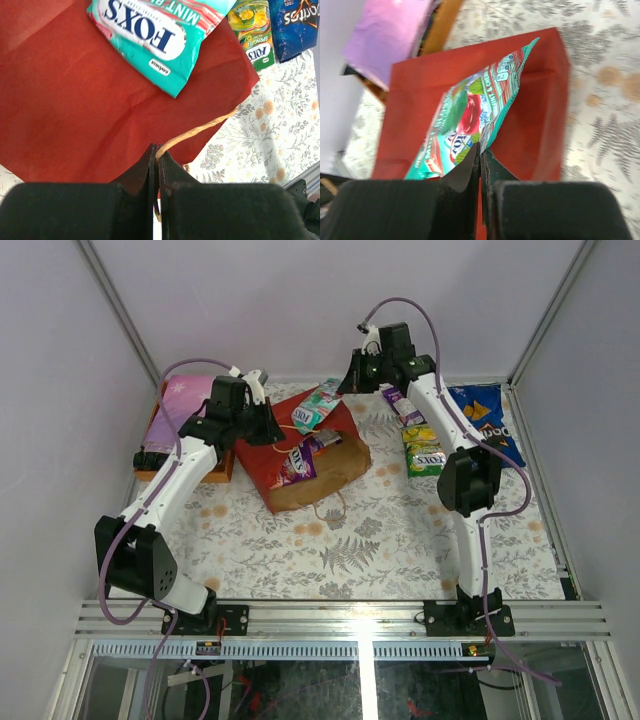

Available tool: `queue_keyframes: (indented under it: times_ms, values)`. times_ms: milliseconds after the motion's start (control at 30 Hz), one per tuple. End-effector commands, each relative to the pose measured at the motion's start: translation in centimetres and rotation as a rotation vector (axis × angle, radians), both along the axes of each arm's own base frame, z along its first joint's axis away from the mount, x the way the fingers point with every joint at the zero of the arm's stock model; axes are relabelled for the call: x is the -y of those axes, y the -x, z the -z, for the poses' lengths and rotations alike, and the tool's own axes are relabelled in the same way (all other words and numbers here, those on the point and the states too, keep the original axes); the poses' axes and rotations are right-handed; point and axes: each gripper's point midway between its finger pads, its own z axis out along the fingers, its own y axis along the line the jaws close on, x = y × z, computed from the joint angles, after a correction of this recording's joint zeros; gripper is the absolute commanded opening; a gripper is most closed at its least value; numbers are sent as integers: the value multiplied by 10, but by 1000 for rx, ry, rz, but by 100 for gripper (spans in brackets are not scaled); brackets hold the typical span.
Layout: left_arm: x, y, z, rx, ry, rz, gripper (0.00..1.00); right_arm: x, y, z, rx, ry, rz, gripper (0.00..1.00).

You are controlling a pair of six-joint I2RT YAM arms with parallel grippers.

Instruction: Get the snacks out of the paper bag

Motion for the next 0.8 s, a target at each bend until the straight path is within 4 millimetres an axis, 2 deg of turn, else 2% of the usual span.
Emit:
queue_keyframes:
  times_ms: [0,267,667,767]
  values:
    - [-5,-2,-11,43,-18,-8,0,49,0,-8,137,292,52,0]
    - [-7,-3,-9,40,-29,-16,0,100,-4,61,89,621,75,0]
    - [-13,-5,-5,37,-60,-39,0,119,2,127,1,718,100,0]
    - [-15,-6,-5,39,-69,-45,0,122,8,141,-41,723,98,0]
